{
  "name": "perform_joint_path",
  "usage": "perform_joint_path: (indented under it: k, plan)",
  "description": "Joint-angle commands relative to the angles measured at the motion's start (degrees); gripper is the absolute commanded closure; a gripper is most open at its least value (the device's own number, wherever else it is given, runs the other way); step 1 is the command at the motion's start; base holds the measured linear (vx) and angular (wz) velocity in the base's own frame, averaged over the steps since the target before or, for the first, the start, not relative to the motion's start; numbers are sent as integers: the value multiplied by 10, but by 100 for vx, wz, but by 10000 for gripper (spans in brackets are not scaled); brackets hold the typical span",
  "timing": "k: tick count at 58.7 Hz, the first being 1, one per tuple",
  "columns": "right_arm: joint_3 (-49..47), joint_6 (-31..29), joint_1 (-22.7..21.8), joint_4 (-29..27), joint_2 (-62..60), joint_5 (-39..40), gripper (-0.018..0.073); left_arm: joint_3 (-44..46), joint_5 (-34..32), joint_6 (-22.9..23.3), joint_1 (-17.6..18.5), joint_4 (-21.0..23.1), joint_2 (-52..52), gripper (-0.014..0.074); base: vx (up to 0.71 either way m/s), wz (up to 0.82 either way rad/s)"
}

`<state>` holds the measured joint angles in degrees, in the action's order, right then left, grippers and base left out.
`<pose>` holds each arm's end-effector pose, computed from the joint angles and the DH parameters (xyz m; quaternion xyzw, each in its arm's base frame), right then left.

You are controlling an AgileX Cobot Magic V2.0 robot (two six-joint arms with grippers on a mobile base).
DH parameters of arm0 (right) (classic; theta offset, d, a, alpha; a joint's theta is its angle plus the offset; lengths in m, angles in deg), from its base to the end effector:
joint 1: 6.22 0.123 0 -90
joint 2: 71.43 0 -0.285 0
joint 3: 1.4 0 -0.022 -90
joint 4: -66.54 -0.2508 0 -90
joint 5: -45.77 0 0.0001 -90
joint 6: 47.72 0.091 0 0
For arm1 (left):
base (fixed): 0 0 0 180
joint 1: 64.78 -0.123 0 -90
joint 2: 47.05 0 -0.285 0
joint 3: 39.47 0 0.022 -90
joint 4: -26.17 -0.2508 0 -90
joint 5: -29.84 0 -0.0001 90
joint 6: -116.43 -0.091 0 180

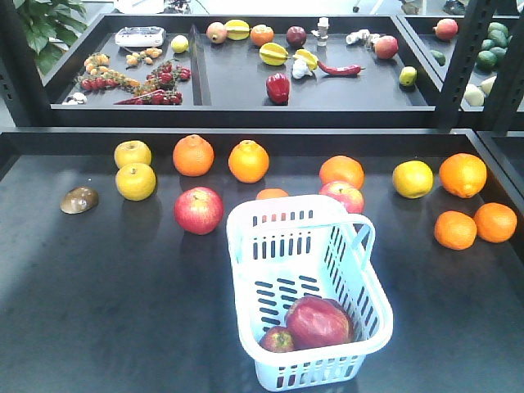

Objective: Pick three apples into basket with both arms

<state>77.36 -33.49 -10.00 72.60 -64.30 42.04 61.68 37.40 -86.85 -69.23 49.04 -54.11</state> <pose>0.0566 -0.0044 0.1988 0.0758 0.7005 0.0248 0.7091 0.0567 -0.0003 0.1932 -0.0068 0.7246 0.0118 0.6890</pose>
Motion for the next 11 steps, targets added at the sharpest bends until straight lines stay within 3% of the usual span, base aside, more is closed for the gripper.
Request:
perform_joint_path:
  k: [1, 11]
  plan:
    - [8, -6, -3, 8, -7, 41, 568, 15, -36, 3, 0, 3, 8, 602, 0, 0]
    - [8, -6, -3, 8, -7, 41, 568, 15, -36, 3, 0, 3, 8, 602, 0, 0]
